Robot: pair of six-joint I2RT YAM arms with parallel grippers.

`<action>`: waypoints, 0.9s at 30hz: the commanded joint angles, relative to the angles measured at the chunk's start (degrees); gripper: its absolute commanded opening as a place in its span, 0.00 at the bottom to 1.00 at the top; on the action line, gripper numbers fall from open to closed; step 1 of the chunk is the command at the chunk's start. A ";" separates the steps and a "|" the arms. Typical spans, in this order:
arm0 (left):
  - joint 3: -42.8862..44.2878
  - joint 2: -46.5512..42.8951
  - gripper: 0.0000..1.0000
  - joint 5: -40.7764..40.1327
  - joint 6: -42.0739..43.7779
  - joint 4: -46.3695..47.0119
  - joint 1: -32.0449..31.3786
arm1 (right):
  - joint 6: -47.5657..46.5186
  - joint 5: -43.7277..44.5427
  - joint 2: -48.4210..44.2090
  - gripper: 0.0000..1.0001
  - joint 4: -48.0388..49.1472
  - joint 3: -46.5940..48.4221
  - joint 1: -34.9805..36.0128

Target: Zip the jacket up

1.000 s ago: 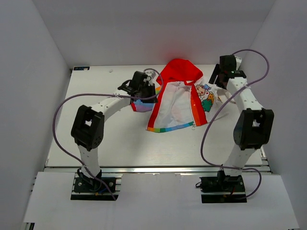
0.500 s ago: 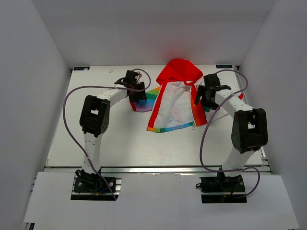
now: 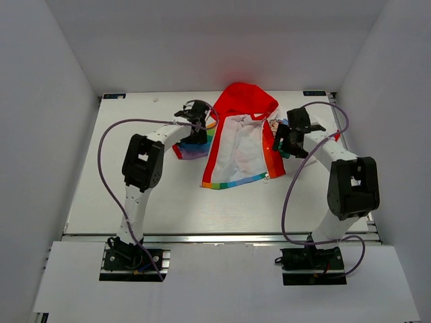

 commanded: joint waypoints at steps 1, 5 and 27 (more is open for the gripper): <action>-2.15 8.06 0.89 -15.16 -2.56 -16.69 2.15 | -0.64 -2.90 -3.46 0.89 1.87 -1.39 0.02; -4.60 6.48 0.90 -13.77 -3.27 -15.75 9.51 | -2.04 -4.58 -4.26 0.89 3.45 -3.68 2.66; -15.84 -24.71 0.98 13.04 -0.45 -2.29 16.14 | -0.56 -13.20 5.32 0.89 9.77 1.07 16.55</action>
